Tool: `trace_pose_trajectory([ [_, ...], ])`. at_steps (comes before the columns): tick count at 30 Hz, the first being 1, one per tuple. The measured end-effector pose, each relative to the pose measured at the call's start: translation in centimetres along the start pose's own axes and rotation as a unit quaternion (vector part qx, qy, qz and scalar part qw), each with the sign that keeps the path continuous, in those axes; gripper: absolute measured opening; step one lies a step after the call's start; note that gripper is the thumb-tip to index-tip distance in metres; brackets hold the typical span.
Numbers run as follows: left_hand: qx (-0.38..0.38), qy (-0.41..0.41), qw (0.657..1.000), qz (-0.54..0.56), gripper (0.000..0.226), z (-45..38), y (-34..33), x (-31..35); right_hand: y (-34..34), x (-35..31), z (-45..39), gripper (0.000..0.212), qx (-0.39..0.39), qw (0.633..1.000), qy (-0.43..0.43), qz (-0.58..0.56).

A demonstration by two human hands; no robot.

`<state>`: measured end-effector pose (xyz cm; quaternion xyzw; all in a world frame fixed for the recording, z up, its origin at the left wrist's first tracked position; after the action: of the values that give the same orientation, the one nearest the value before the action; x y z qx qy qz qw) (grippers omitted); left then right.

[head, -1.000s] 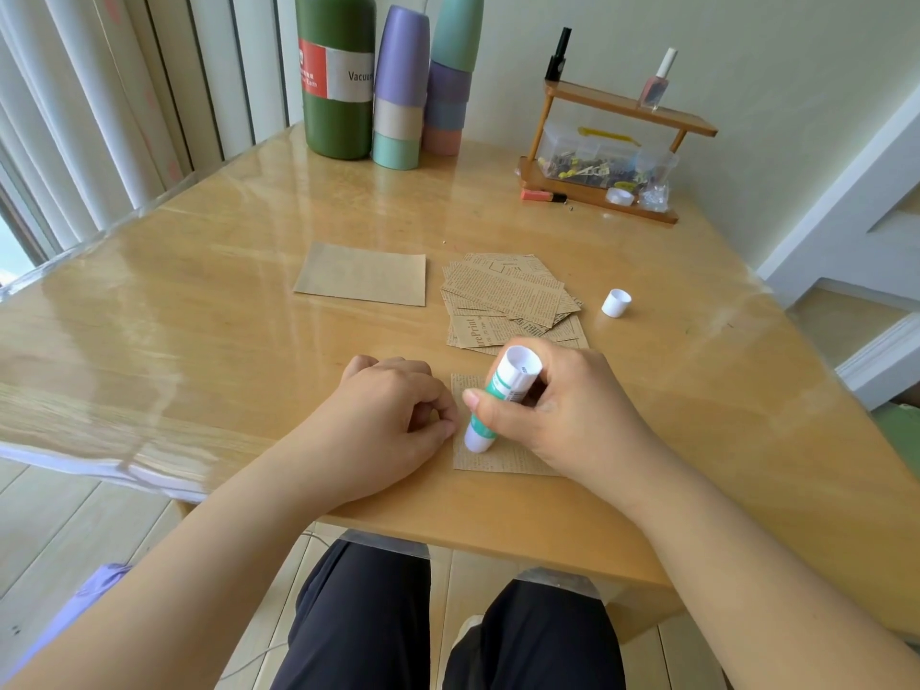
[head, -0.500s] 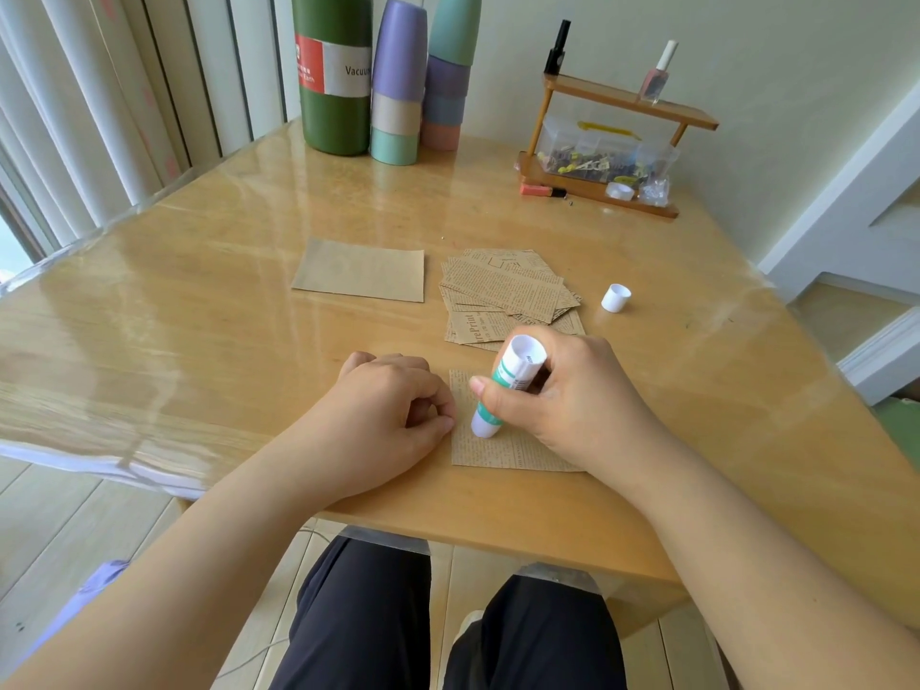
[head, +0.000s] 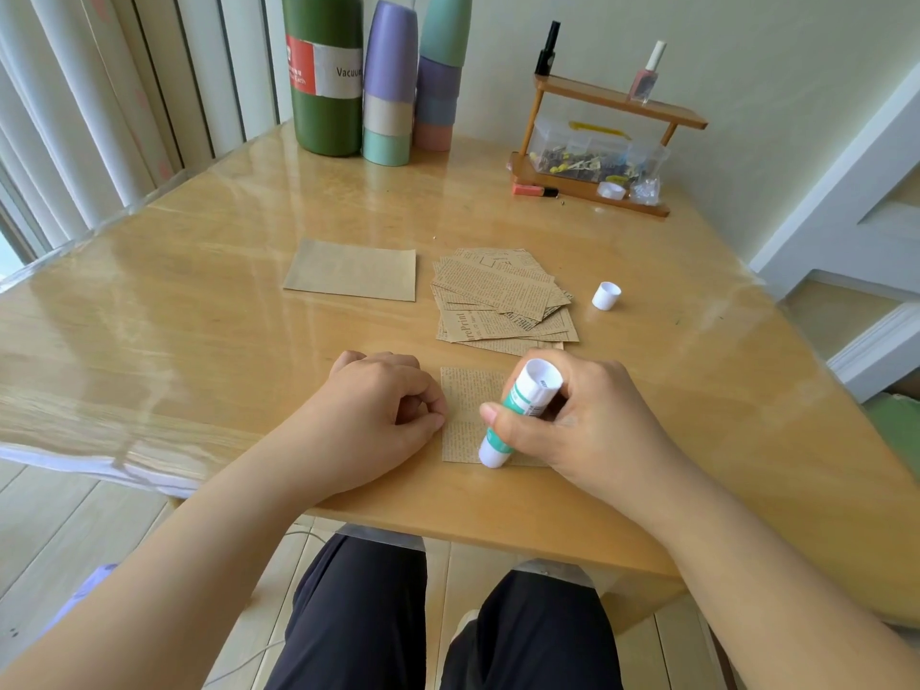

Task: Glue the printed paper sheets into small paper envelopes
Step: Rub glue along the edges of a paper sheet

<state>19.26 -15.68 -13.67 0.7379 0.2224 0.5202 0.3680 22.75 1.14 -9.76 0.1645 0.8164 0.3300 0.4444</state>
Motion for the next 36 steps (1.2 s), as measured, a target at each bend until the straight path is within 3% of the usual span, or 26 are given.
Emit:
trace_pose_trajectory([
  [5, 0.003, -0.006, 1.0, 0.0, 0.019, 0.0, 0.0, -0.1, 0.1, 0.6, -0.7, 0.028, 0.001, 1.0, -0.01, 0.001],
  [9, 0.003, -0.006, 1.0, 0.001, 0.009, 0.0, 0.0, 0.0, 0.2, 0.7, -1.5, 0.025, 0.001, 1.0, -0.015, 0.003],
  [14, 0.002, -0.01, 1.0, 0.002, 0.026, 0.0, 0.1, -0.1, 0.2, 0.6, -2.0, 0.025, 0.002, 1.0, -0.01, 0.015],
  [18, -0.002, -0.001, 1.0, 0.001, 0.02, 0.0, 0.1, 0.0, 0.3, 0.5, -1.9, 0.025, 0.006, 1.0, -0.005, 0.016],
  [36, -0.006, 0.017, 1.0, 0.003, 0.034, 0.2, 0.3, 0.5, 1.7, 0.6, 1.3, 0.026, 0.03, 0.999, -0.016, 0.008],
])
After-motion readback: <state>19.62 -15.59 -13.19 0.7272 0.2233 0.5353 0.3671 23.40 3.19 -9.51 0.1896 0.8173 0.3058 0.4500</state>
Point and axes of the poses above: each hand's wrist, its own z-axis away from the middle knuckle, its own y-axis out of the back of the hand, x = y × z, the point moved 4 cm from there along -z, towards the middle knuckle, and after that the axes turned 14 degrees about y, right-handed, at the moved point
